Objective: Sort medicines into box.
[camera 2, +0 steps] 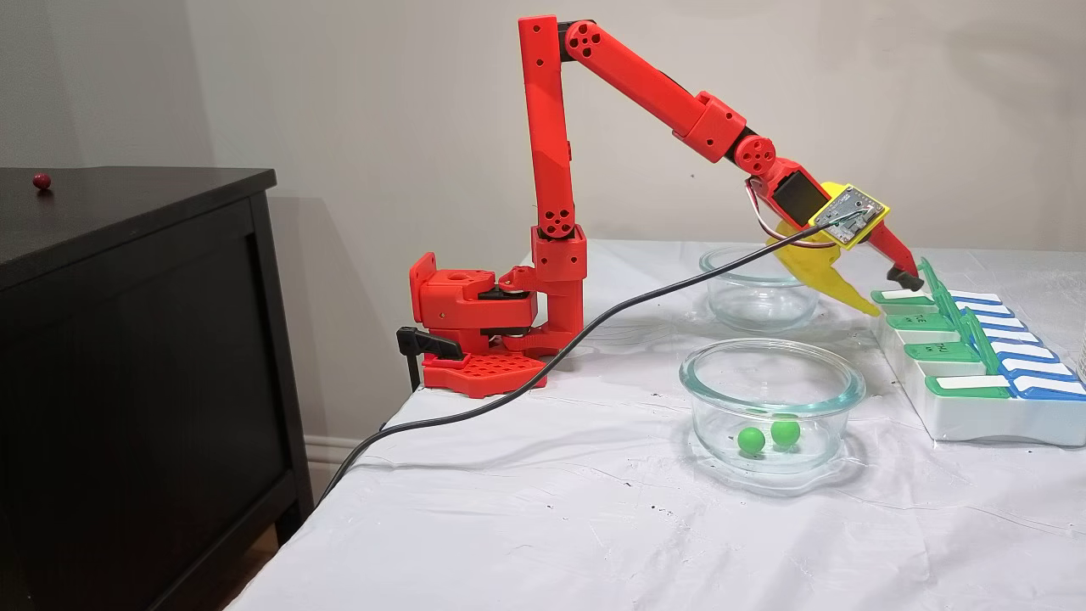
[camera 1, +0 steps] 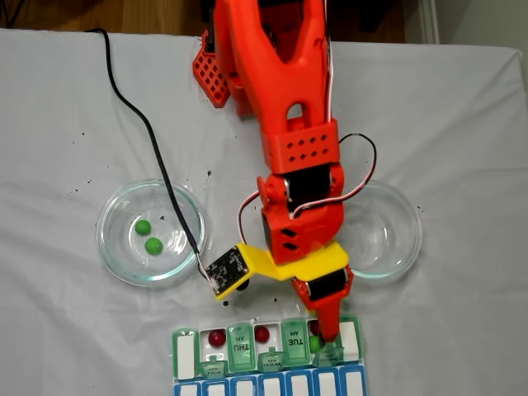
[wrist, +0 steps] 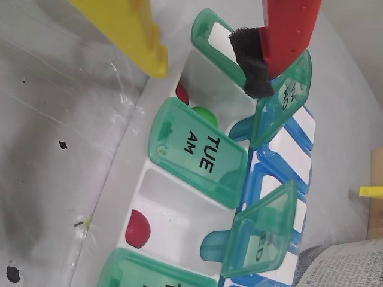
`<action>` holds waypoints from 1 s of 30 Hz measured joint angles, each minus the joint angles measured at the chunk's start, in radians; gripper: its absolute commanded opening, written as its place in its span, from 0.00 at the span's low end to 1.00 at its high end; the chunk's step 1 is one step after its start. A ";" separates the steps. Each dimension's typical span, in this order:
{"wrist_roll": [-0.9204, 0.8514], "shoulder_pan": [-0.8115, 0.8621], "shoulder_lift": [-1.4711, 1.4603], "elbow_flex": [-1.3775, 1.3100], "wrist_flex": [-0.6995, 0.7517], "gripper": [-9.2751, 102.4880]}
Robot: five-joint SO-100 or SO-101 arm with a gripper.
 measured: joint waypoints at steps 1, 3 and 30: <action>-0.003 0.000 0.008 0.002 0.012 0.23; -0.009 0.000 0.043 0.005 0.061 0.18; -0.710 0.512 0.502 -0.152 0.982 0.09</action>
